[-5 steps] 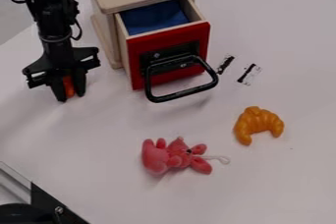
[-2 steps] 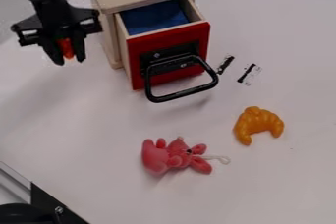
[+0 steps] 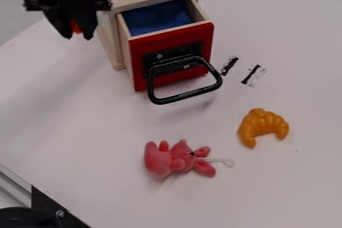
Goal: Put the carrot in the drawer
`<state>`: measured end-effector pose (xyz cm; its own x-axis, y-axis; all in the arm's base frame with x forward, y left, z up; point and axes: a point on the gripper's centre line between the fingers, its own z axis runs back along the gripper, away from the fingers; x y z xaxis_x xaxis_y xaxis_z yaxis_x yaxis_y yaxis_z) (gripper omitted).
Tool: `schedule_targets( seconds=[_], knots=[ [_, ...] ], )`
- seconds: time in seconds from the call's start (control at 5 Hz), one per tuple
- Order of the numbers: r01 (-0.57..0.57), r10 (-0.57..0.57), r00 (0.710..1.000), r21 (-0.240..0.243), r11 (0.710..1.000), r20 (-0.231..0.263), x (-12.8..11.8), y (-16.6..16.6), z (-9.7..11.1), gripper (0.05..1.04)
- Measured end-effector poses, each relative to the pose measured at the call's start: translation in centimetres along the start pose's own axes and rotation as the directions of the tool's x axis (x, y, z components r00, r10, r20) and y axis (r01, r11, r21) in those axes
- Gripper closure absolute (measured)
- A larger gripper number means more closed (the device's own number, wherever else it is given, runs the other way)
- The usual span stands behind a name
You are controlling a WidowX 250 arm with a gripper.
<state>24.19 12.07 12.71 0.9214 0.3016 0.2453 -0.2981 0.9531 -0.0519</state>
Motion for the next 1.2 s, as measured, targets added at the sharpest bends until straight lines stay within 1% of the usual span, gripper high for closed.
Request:
schedule_targets(
  seconds=[0.2, 0.4, 0.6, 0.8, 1.0, 1.2],
  knots=[
    [0.248, -0.248, 0.968, -0.017, 0.969, -0.027, 1.6, -1.5, 0.0, 0.729],
    [0.434, -0.436, 0.899, -0.058, 0.899, -0.047, 3.1, -2.4, -1.1, 0.729],
    [0.552, -0.557, 0.829, -0.081, 0.83, -0.05, 4.0, -3.2, -1.7, 0.729],
    [0.63, -0.636, 0.769, -0.095, 0.771, -0.058, 4.0, -3.9, -2.4, 0.729],
    [0.691, -0.701, 0.71, -0.12, 0.712, -0.073, 3.9, -4.7, -3.9, 0.729],
    [0.705, -0.713, 0.698, -0.11, 0.701, -0.07, 4.6, -5.2, -4.4, 0.729]
  ],
)
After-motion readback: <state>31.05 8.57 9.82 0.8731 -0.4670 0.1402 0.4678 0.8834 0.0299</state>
